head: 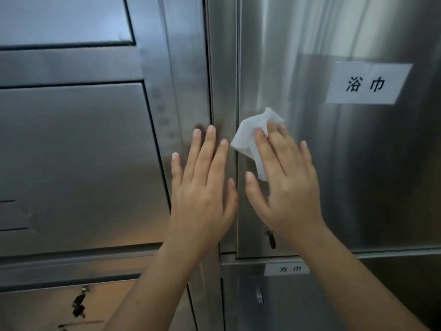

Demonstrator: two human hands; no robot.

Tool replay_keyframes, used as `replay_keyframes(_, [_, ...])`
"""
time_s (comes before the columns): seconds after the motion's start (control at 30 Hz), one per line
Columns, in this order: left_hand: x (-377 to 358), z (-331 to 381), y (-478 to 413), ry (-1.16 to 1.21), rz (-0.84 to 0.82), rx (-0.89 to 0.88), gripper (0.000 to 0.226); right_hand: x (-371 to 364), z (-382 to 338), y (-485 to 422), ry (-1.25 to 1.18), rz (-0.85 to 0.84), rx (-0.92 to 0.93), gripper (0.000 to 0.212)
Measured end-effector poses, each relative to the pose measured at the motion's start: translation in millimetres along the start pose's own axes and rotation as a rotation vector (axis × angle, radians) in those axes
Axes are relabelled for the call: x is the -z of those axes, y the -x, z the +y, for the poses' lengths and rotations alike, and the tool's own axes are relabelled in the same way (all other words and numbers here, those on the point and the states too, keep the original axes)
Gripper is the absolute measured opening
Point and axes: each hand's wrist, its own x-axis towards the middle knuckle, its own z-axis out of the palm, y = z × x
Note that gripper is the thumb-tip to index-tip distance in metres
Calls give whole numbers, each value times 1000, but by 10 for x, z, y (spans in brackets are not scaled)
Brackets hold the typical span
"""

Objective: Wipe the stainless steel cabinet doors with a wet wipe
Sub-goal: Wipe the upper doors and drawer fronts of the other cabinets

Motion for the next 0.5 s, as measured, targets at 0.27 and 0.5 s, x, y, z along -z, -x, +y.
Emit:
replay_keyframes(0.27, [73, -346, -504, -137, 79, -183, 56, -402, -160, -221, 80, -28, -13, 58])
replay_keyframes(0.5, [141, -475, -1062, -204, 224, -328, 54, -318, -114, -1152, 198, 68, -8, 59])
